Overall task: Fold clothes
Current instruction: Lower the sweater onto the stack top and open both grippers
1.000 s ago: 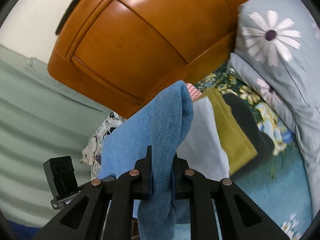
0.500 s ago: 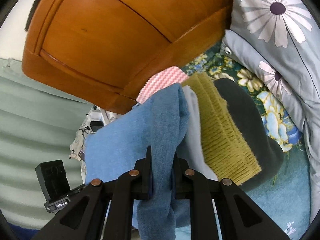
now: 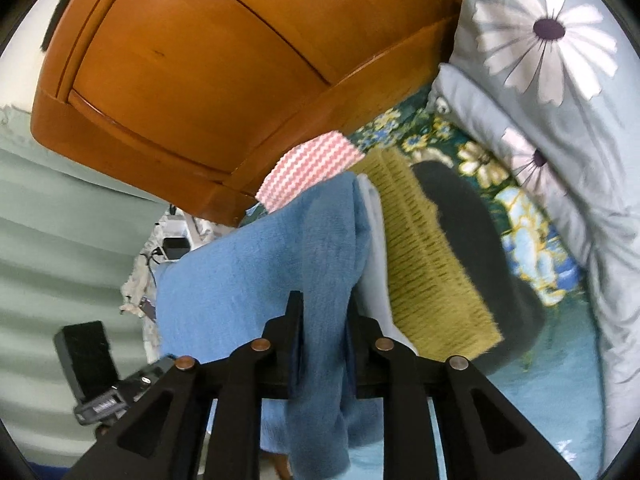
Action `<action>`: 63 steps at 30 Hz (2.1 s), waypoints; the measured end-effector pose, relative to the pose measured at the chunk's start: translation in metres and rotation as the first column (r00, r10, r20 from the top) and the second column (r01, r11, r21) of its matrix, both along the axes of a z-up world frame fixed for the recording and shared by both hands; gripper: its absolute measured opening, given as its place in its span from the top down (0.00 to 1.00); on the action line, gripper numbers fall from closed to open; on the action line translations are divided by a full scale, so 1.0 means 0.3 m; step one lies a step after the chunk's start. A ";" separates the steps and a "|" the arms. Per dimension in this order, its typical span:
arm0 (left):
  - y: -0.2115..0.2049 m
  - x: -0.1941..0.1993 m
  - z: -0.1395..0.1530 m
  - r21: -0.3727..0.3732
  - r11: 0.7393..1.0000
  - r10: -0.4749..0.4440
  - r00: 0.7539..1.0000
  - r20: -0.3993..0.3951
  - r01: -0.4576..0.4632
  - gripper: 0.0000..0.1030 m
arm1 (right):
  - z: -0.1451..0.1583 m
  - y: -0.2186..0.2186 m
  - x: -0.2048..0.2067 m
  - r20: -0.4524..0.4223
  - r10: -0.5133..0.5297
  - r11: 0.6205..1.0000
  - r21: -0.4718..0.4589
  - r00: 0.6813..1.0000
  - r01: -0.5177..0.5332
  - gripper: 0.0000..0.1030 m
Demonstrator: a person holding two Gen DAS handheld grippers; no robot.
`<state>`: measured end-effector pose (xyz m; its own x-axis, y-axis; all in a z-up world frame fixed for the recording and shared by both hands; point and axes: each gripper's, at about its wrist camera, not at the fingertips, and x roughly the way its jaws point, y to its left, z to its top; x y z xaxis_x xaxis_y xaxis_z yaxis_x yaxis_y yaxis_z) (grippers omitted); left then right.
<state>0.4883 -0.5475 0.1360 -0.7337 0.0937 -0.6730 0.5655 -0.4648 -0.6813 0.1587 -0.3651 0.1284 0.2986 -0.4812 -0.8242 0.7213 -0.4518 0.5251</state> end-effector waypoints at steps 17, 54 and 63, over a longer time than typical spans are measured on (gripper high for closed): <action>0.124 -0.233 0.133 -0.359 0.911 -0.143 0.972 0.187 0.203 0.65 | 0.141 0.026 0.251 -0.293 0.158 0.986 0.000 0.943 -0.165 0.81; 0.389 -0.093 0.106 -0.398 0.891 -0.122 0.959 0.255 0.219 0.33 | 0.051 0.309 0.432 -0.388 0.091 0.994 0.089 0.917 -0.061 0.59; 0.451 -0.068 0.040 -0.377 0.905 -0.102 0.961 0.257 0.197 0.09 | -0.026 0.385 0.466 -0.382 0.086 0.988 0.149 0.920 -0.031 0.47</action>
<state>0.4680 -0.4123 0.1479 -0.5559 -0.1179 -0.8228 0.5842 -0.7595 -0.2859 0.2986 -0.2495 0.1207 -0.0323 -0.3467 -0.9374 0.8826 -0.4501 0.1360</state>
